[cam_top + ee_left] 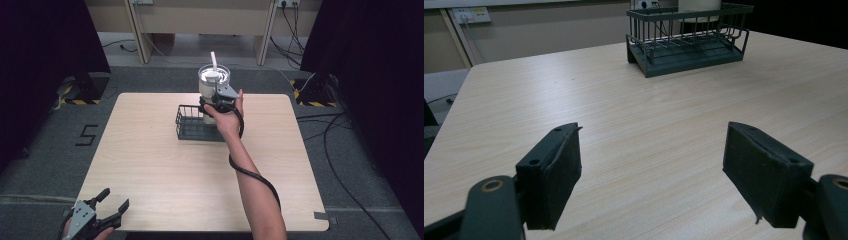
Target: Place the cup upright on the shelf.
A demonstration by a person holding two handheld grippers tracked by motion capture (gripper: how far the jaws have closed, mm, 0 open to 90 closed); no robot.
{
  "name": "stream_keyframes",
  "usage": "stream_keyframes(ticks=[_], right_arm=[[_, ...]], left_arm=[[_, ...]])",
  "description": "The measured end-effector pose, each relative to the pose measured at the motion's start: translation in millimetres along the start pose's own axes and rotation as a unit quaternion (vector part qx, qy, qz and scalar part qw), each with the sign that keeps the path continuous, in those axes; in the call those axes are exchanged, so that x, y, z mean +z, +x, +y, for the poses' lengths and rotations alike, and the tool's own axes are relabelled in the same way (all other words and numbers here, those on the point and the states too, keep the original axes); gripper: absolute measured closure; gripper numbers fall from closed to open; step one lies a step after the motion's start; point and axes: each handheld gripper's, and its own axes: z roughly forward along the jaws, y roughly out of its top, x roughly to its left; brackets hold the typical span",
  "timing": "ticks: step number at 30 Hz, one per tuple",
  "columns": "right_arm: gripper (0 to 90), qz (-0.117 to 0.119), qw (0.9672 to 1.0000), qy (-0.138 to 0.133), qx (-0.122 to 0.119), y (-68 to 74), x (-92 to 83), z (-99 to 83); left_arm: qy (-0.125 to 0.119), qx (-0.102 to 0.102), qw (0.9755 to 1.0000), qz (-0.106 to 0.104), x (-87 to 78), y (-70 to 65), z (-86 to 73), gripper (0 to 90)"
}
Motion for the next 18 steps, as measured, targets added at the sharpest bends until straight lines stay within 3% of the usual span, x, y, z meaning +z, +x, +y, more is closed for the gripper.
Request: stream_keyframes(ticks=[18], right_arm=[[10.2,-0.005,0.9997,0.022,-0.004,0.2,13.2,-20.8]], left_arm=[[0.001,0.001,1.0000,-0.004,-0.3,-0.7,-0.3,22.5]])
